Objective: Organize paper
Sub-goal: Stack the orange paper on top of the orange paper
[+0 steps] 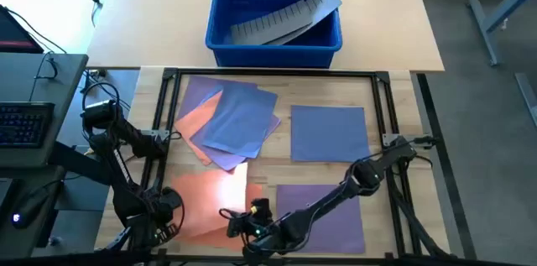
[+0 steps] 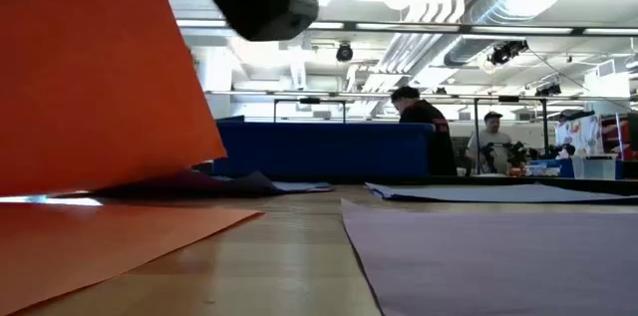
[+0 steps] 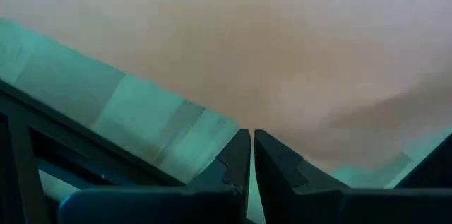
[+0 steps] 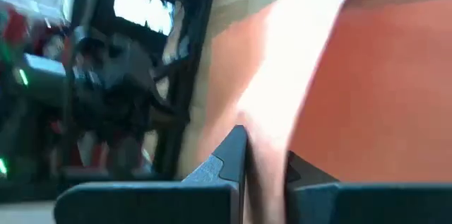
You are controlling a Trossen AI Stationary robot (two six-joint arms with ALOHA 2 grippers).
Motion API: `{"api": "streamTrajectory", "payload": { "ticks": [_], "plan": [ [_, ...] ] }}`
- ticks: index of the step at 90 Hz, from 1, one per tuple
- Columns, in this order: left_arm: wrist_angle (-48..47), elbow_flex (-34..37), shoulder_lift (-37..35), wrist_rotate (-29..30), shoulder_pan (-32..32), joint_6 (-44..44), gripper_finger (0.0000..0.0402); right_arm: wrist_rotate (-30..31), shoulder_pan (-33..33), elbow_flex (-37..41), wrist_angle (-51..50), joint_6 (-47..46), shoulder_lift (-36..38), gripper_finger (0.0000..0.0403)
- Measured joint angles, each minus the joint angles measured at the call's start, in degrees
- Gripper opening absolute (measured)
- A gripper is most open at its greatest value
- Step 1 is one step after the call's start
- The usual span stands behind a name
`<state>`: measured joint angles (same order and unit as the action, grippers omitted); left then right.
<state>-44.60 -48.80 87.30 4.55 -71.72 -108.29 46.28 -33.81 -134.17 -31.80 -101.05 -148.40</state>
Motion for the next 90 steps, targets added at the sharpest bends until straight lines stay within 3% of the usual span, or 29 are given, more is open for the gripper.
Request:
{"api": "streamTrajectory", "payload": {
  "ticks": [30, 42, 57, 73, 90],
  "plan": [
    [0.1, 0.0, 0.0, 0.3, 0.0, 0.6, 0.0000, -9.9, 0.2, 0.0, 0.1, 3.0, -1.3, 0.0009],
    [0.1, 0.0, -0.1, 0.4, 0.0, 0.7, 0.0000, -10.8, 0.2, 0.0, 0.2, 3.5, -1.3, 0.0047],
    [0.2, 0.0, -0.1, 0.6, 0.0, 0.9, 0.0000, -21.1, 0.7, 0.0, 0.1, 4.1, -1.3, 0.0110],
    [0.2, 0.0, -0.1, 0.6, 0.0, 1.0, 0.0000, -28.7, 2.2, 0.0, 2.9, 13.5, -1.3, 0.0172],
    [0.2, 0.0, -0.1, 0.7, 0.0, 1.0, 0.0000, -35.7, 5.5, 0.0, 6.6, 20.1, -1.3, 0.0192]
  ]
}}
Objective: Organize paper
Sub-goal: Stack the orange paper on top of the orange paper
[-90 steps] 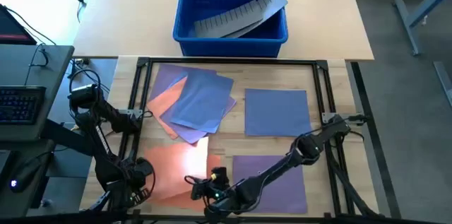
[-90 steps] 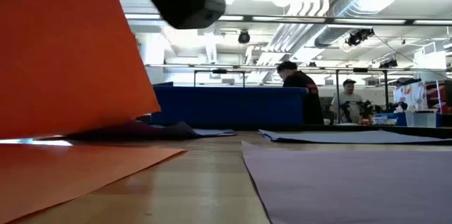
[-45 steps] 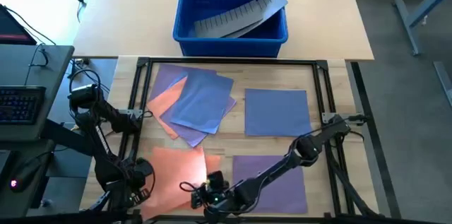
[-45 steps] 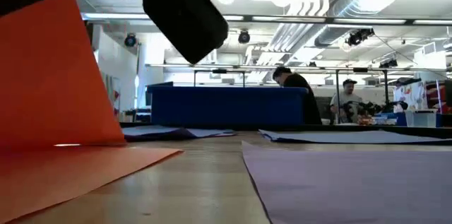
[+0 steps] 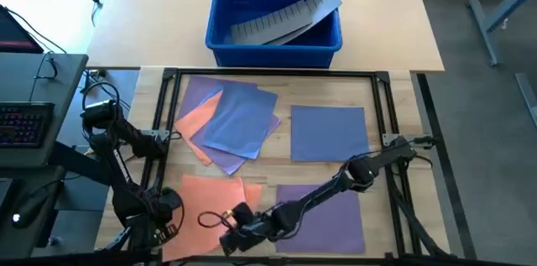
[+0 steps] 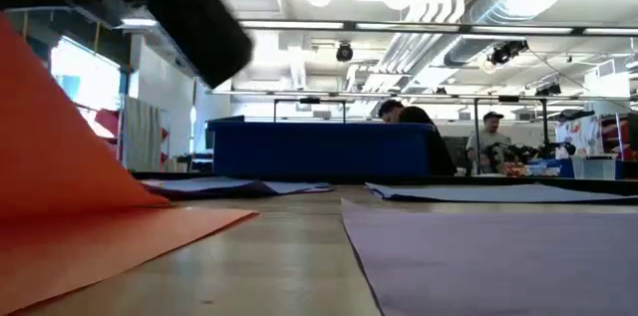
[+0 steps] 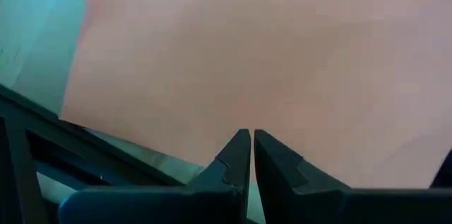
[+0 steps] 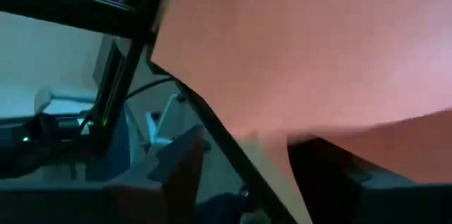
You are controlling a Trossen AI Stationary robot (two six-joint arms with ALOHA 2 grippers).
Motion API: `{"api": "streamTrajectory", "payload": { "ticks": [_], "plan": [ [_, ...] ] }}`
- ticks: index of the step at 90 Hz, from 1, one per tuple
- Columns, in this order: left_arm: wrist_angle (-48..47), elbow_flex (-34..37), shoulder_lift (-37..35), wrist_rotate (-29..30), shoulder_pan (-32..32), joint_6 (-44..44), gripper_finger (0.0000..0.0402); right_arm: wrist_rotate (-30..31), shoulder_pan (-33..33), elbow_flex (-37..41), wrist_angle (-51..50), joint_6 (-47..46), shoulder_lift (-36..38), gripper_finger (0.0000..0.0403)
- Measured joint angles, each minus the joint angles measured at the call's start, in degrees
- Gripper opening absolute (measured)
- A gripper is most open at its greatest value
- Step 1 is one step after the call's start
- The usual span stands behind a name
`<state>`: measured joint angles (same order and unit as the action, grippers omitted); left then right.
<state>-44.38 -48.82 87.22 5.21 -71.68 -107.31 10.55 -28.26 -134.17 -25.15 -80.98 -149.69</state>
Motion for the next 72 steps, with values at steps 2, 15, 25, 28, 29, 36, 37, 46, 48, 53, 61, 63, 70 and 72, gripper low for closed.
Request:
{"api": "streamTrajectory", "payload": {
  "ticks": [2, 15, 25, 28, 29, 36, 37, 46, 48, 53, 61, 63, 70, 72],
  "plan": [
    [0.0, 0.0, 0.0, 0.0, 0.0, 0.0, 0.0000, -1.0, 0.5, 0.0, -0.5, -0.8, 0.0, 0.0192],
    [0.0, 0.0, 0.0, 0.0, 0.0, 0.0, 0.0000, -10.1, 3.3, 0.0, -4.9, -6.7, 0.0, 0.0193],
    [0.0, 0.0, 0.0, 0.0, 0.0, 0.0, 0.0000, -16.4, 4.2, 0.0, -4.5, -6.3, 0.0, 0.0193],
    [0.0, 0.0, 0.0, 0.0, 0.0, 0.0, 0.0000, -18.2, 4.2, 0.0, -4.2, -6.1, 0.0, 0.0193],
    [0.0, 0.0, 0.0, 0.0, 0.0, 0.0, 0.0000, -18.7, 4.1, 0.0, -4.1, -6.0, 0.0, 0.0193],
    [0.0, 0.0, 0.0, 0.0, 0.0, 0.0, 0.0000, -21.2, 3.7, 0.0, -4.4, -6.0, 0.0, 0.0193],
    [0.0, 0.0, 0.0, 0.0, 0.0, 0.0, 0.0000, -21.3, 3.6, 0.0, -4.5, -6.0, 0.0, 0.0193],
    [0.0, 0.0, 0.0, 0.0, 0.0, 0.0, 0.0000, -20.2, 2.7, 0.0, -6.7, -6.0, 0.0, 0.0193],
    [0.0, 0.0, 0.0, 0.0, 0.0, 0.0, 0.0000, -19.7, 2.5, 0.0, -7.3, -6.1, 0.0, 0.0193],
    [0.0, 0.0, 0.0, 0.1, 0.0, 0.0, 0.0000, -18.5, 2.2, 0.0, -8.9, -6.6, 0.0, 0.0193],
    [0.0, 0.0, 0.0, 0.2, 0.0, 0.0, 0.0000, -15.9, 1.9, 0.0, -12.0, -7.6, 0.0, 0.0193],
    [0.0, 0.0, 0.0, 0.3, 0.0, 0.0, 0.0000, -15.4, 1.9, 0.0, -12.5, -7.7, 0.0, 0.0193],
    [0.0, 0.0, 0.0, 0.3, 0.0, 0.0, 0.0000, -14.9, 2.2, 0.0, -13.8, -7.7, 0.0, 0.0193],
    [0.0, 0.0, 0.0, 0.3, 0.0, 0.0, 0.0000, -14.8, 2.3, 0.0, -14.0, -7.6, 0.0, 0.0193]
  ]
}}
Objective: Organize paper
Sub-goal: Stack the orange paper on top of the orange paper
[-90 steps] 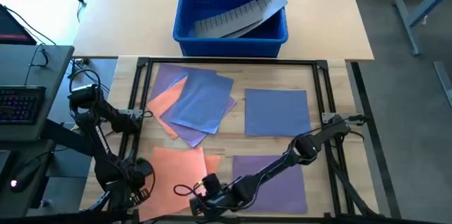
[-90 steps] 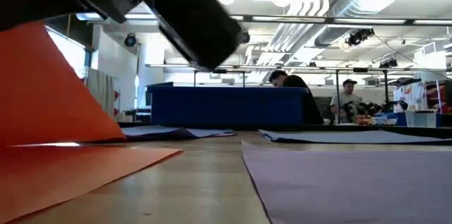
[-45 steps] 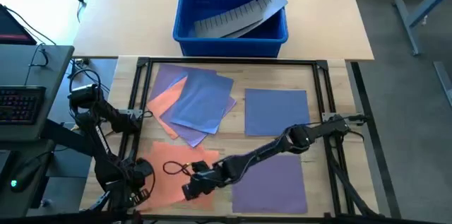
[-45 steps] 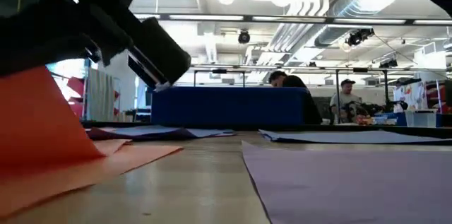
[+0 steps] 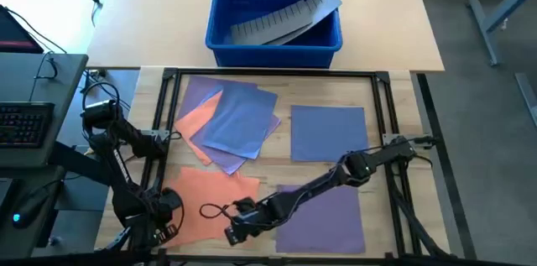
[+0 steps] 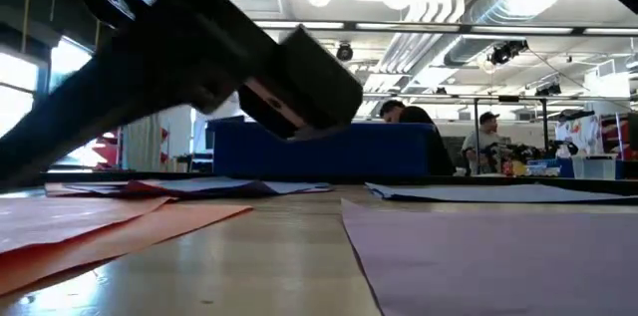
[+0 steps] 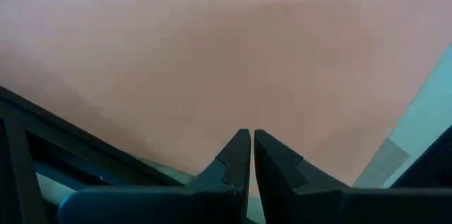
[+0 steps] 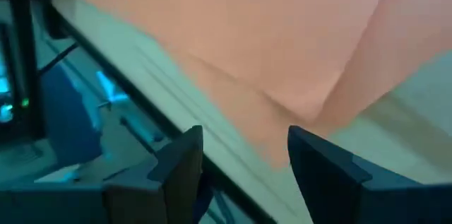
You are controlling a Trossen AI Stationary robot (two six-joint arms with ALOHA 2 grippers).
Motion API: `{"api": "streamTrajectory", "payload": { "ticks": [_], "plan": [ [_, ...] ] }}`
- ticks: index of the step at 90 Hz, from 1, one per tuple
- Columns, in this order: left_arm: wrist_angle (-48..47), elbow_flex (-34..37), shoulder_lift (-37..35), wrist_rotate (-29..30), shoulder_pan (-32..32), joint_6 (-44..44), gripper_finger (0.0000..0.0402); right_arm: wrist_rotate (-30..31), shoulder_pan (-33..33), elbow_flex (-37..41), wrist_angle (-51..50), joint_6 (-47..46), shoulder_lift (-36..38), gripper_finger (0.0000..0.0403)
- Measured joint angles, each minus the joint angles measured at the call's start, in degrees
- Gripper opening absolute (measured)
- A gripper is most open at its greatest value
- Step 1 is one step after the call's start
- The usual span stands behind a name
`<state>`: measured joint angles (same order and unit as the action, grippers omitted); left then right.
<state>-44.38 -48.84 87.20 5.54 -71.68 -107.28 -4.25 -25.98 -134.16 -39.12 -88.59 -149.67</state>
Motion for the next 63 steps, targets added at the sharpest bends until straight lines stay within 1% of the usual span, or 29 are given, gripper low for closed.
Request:
{"api": "streamTrajectory", "payload": {
  "ticks": [14, 39, 50, 63],
  "plan": [
    [0.0, 0.0, 0.0, 0.0, -0.1, 0.0, 0.0000, 4.2, 0.3, 0.0, -0.5, 0.2, 0.0, 0.0193],
    [0.0, 0.0, 0.0, -1.0, -0.7, 0.3, 0.0000, 6.3, 1.8, 0.0, -6.5, 2.6, 0.1, 0.0193],
    [-0.3, 0.0, 0.1, -3.1, -0.6, 0.4, 0.0000, 7.6, 1.6, 0.0, -11.2, 0.5, 0.1, 0.0193],
    [0.5, 0.8, 0.3, -2.0, -0.4, 2.0, 0.0000, 11.6, 1.6, 0.0, -14.8, -1.1, 0.2, 0.0193]
  ]
}}
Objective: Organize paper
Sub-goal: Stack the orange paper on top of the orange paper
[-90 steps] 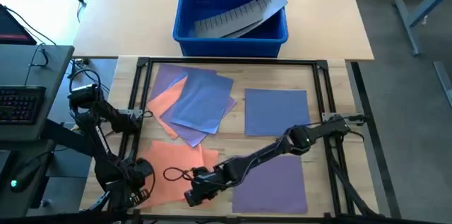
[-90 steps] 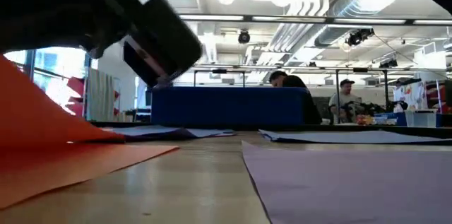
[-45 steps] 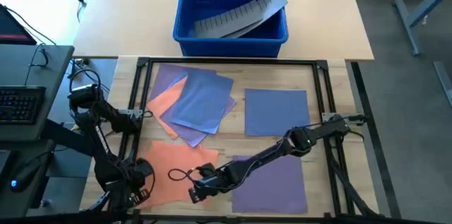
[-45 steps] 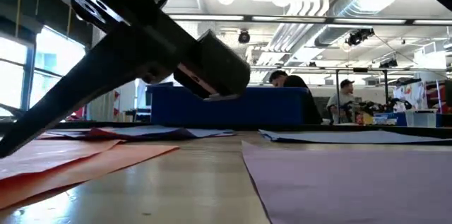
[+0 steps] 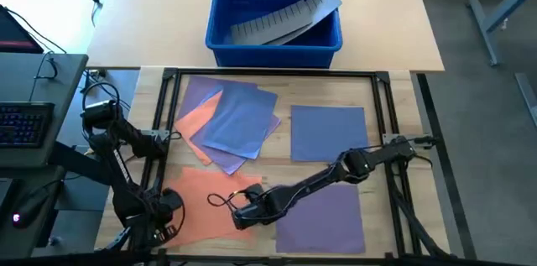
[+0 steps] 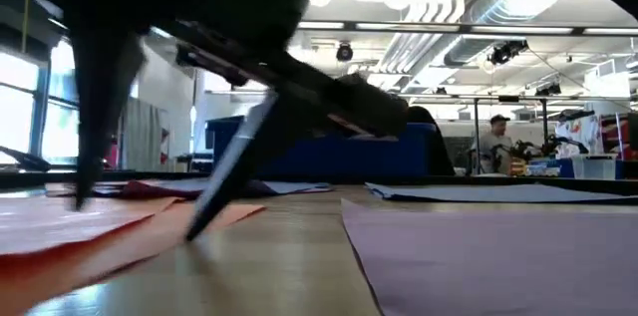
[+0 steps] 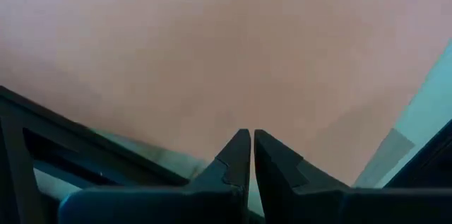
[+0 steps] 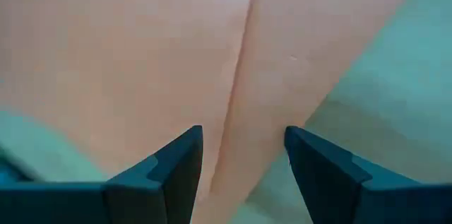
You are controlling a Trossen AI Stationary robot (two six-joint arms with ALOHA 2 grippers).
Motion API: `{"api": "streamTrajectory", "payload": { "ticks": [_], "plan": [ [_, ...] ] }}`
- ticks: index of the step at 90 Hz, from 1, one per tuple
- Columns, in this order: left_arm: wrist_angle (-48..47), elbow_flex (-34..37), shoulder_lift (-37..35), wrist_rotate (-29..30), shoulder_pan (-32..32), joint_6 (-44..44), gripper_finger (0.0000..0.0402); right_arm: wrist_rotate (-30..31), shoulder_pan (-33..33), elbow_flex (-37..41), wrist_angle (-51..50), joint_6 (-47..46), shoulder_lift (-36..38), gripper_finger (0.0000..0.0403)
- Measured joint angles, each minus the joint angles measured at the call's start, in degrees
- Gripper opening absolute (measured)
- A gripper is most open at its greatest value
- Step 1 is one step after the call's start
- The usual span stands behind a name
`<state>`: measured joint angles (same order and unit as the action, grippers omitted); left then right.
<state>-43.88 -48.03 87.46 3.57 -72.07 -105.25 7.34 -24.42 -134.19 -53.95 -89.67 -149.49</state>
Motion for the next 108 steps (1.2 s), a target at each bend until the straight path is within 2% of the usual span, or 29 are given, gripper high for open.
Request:
{"api": "streamTrajectory", "payload": {
  "ticks": [13, 22, 30, 35, 42, 53, 65, 79, 84, 93, 98, 108],
  "plan": [
    [1.0, 1.4, 2.1, 0.3, 1.1, 4.4, 0.0000, 0.7, 0.1, 0.0, 6.4, 7.7, 0.0, 0.0193],
    [1.0, 1.9, 3.5, -0.3, 1.5, 6.3, 0.0000, -4.0, 0.1, 0.0, 11.4, 16.7, 0.0, 0.0193],
    [1.2, 2.0, 4.1, -0.2, 1.5, 7.4, 0.0000, -7.2, -0.2, 0.0, 8.1, 19.9, 0.0, 0.0192],
    [1.3, 1.9, 4.2, -0.2, 1.3, 8.3, 0.0000, -6.0, -0.8, 0.1, 3.9, 19.0, 0.3, 0.0191],
    [1.2, 0.9, 4.5, -0.9, 1.2, 12.1, 0.0000, -1.0, -2.0, 0.1, 0.3, 17.4, 1.5, 0.0186],
    [1.3, -1.6, 4.5, -2.1, 1.2, 18.2, 0.0000, 4.2, -3.3, -0.1, -0.9, 17.1, 4.0, 0.0179],
    [1.2, -2.1, 4.5, -1.8, 1.4, 19.6, 0.0000, 3.8, -3.0, 0.0, 0.1, 24.6, 4.2, 0.0177],
    [-0.5, -2.3, 3.7, -2.8, 1.8, 18.1, 0.0000, -0.8, -1.9, 0.0, 3.7, 36.4, 4.1, 0.0177],
    [-0.4, -2.4, 2.5, 0.4, 2.2, 18.7, 0.0000, -1.5, -1.4, 0.0, 3.7, 36.9, 4.1, 0.0177],
    [0.4, -2.7, -0.4, 1.6, 2.9, 20.3, 0.0000, -1.9, 0.4, 0.0, 3.5, 31.2, 4.1, 0.0177],
    [-0.6, -3.0, -1.6, 4.1, 2.9, 25.8, 0.0000, -1.8, 1.6, 0.0, 3.6, 27.6, 4.1, 0.0178],
    [-3.3, -3.2, -3.2, 13.8, 4.0, 39.6, 0.0000, -2.0, 3.4, 0.0, 3.8, 22.5, 4.1, 0.0179]
  ]
}}
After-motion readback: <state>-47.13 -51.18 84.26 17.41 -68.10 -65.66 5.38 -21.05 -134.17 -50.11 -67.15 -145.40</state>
